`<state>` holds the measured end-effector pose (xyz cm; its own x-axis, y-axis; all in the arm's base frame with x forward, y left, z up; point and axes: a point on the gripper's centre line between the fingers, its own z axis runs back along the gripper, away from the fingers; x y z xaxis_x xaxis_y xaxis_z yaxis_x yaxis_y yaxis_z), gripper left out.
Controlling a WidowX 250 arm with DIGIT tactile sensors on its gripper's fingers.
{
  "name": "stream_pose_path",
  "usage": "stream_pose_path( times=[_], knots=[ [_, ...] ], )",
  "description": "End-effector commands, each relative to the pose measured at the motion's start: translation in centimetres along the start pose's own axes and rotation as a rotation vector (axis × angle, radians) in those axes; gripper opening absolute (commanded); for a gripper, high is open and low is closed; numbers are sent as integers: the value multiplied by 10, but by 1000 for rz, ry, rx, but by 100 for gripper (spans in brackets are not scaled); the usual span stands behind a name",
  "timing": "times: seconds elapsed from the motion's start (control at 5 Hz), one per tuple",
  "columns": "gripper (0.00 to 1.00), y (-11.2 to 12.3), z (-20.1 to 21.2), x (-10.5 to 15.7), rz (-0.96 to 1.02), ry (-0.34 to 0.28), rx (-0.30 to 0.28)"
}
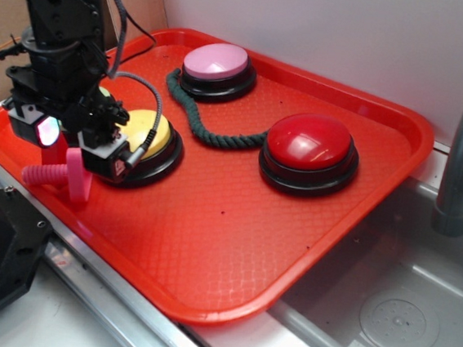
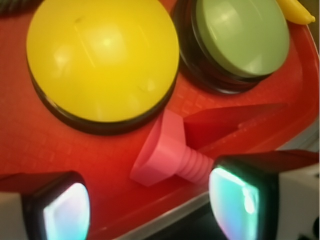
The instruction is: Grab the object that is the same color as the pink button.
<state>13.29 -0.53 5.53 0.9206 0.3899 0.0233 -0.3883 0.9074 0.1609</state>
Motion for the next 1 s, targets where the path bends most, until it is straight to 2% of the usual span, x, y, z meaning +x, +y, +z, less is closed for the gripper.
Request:
stream_pose_path(
  times=[0.0,0.2,0.4,0.8],
  knots=[
    [100,5,-20,7,79,5,51],
    [100,9,-26,8,109,7,63],
    [0,9,-27,10,113,14,74],
    [0,8,-25,12,99,6,72]
  ],
)
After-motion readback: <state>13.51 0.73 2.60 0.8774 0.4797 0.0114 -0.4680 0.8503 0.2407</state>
